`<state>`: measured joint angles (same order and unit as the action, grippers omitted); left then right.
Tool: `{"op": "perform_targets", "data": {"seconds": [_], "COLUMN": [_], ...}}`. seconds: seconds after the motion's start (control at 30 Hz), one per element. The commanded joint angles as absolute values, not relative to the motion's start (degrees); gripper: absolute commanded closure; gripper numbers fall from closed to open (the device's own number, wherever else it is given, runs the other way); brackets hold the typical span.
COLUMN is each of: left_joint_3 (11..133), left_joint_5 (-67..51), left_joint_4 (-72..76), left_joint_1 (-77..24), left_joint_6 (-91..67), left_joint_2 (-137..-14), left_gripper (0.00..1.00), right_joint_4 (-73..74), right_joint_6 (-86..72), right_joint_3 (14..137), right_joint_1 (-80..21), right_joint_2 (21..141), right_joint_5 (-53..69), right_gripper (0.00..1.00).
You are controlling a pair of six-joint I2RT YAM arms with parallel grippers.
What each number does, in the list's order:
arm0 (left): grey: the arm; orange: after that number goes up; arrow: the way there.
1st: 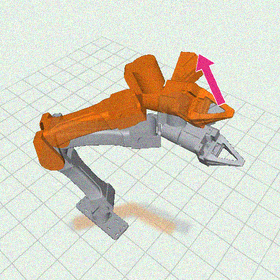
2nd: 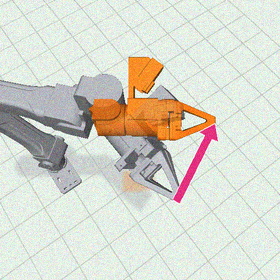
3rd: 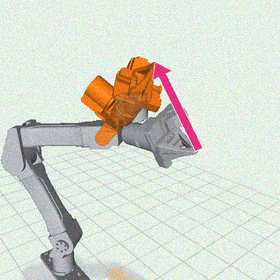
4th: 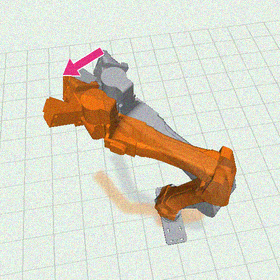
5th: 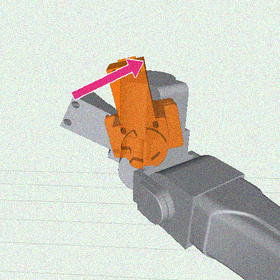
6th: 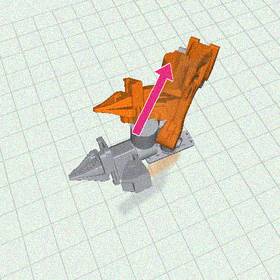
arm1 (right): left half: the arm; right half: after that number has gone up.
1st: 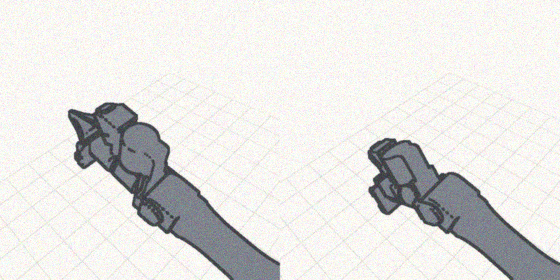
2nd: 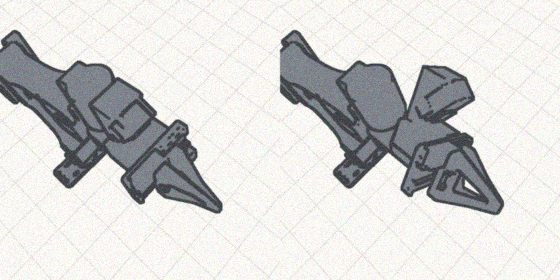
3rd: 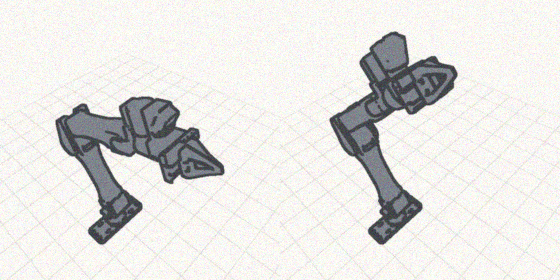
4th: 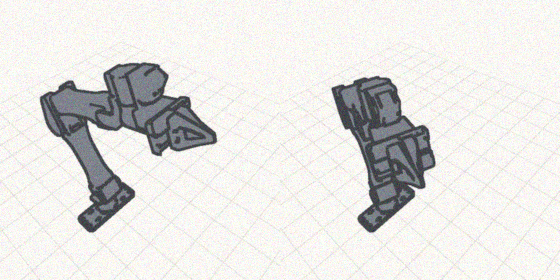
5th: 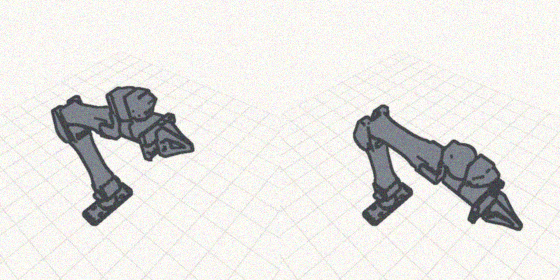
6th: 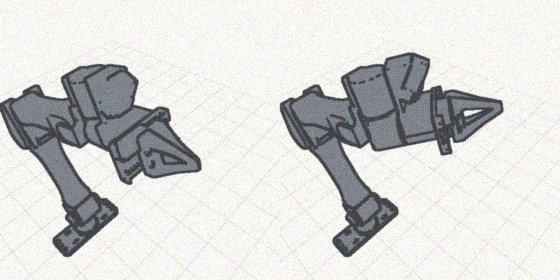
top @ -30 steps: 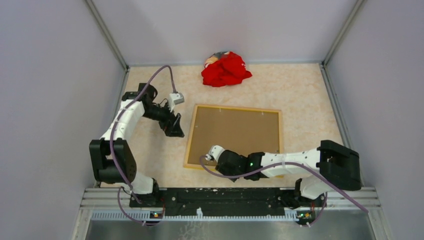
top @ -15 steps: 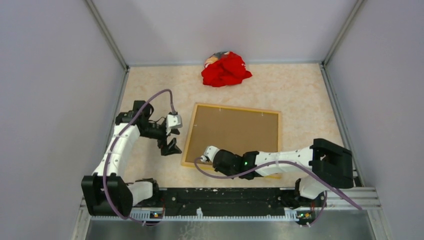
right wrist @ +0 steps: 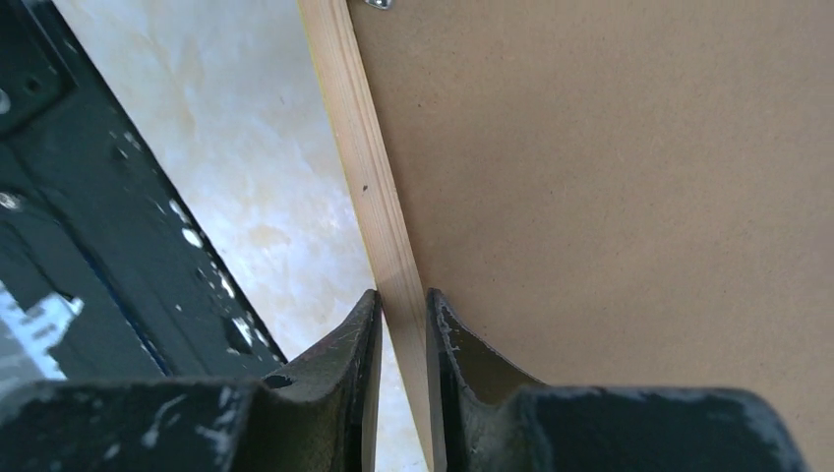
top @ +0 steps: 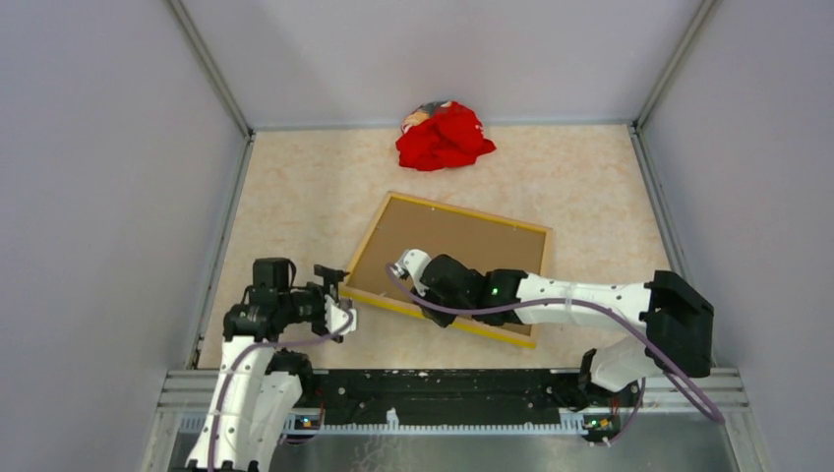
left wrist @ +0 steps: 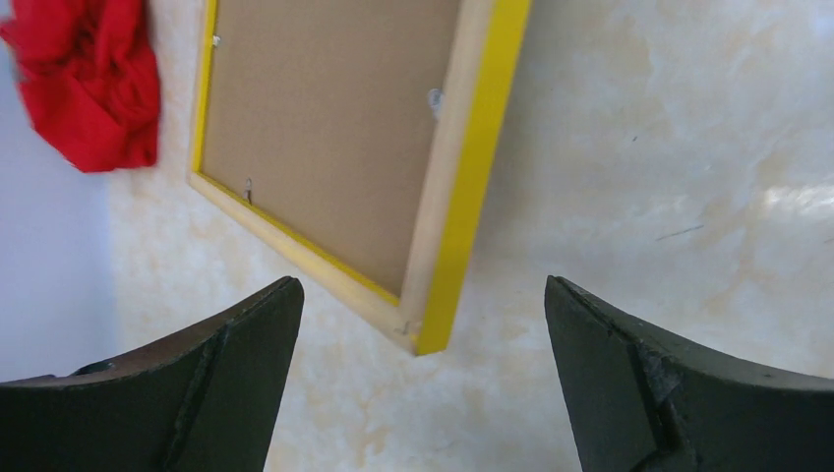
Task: Put the photo into the frame
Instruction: Turn over the photo frame at the center of the board.
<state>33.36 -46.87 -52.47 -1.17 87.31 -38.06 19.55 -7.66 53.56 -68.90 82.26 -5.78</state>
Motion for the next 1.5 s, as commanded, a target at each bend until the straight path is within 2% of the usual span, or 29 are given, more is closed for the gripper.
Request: {"op": "perform_targets", "data": {"seconds": [0.0, 0.1, 0.23, 0.43, 0.53, 0.6, 0.67, 0.8, 0.83, 0.9, 0.97, 1.03, 1.17, 1.47], "left_joint_3": [27.1, 23.4, 19.3, 18.7, 19.1, 19.9, 21.1, 24.6, 25.6, 27.9, 29.2, 30.1, 32.3, 38.3], "left_joint_5": [-49.1, -50.2, -53.4, -52.4, -50.6, -49.4, -47.9, -45.1, -44.5, -43.3, -42.3, -42.1, -42.2, -42.6], "left_joint_4": [-43.2, -41.2, -30.6, -29.8, -26.4, -24.1, -22.7, -21.6, -21.4, -21.2, -21.2, -21.1, -21.9, -26.4], "left_joint_1": [-1.0, -1.0, -1.1, -1.9, -3.3, -4.8, -6.5, -10.0, -10.6, -11.7, -12.3, -12.4, -12.5, -12.6], "left_joint_6": [104.2, 115.6, 116.6, 125.7, 126.8, 125.7, 124.0, 118.8, 116.7, 113.0, 110.9, 109.2, 105.5, 97.3], "left_joint_2": [-31.1, -27.7, -25.0, -30.3, -33.6, -35.4, -37.1, -40.0, -40.7, -42.0, -42.8, -43.5, -44.5, -48.2], "left_gripper": [0.01, 0.01, 0.02, 0.02, 0.06, 0.13, 0.24, 0.58, 0.66, 0.8, 0.83, 0.83, 0.83, 0.82], "right_joint_4": [18.5, 19.2, 20.4, 20.9, 20.9, 20.9, 20.9, 21.4, 22.0, 22.8, 23.4, 24.6, 28.2, 29.8], "right_joint_6": [-9.5, -9.5, -9.5, -9.6, -9.8, -9.9, -9.9, -9.6, -9.4, -8.7, -7.6, -6.0, -2.5, 6.8], "right_joint_3": [59.5, 60.9, 63.3, 65.3, 65.9, 66.2, 66.6, 67.8, 68.4, 68.8, 69.0, 69.4, 70.2, 63.7], "right_joint_1": [-68.2, -68.1, -68.0, -67.9, -67.6, -67.3, -67.2, -66.8, -66.8, -66.8, -66.8, -66.8, -67.6, -75.2], "right_joint_2": [79.5, 79.6, 80.5, 81.4, 81.3, 81.3, 81.2, 81.7, 81.9, 81.6, 80.5, 79.2, 77.6, 77.2], "right_joint_5": [-3.0, -2.6, -2.0, -1.8, -1.5, -1.7, -1.8, -2.8, -3.5, -5.6, -7.9, -9.8, -12.7, -26.6], "right_gripper": [1.0, 1.0, 1.0, 1.0, 1.0, 1.0, 1.0, 1.0, 0.98, 0.76, 0.53, 0.41, 0.34, 0.3]}}
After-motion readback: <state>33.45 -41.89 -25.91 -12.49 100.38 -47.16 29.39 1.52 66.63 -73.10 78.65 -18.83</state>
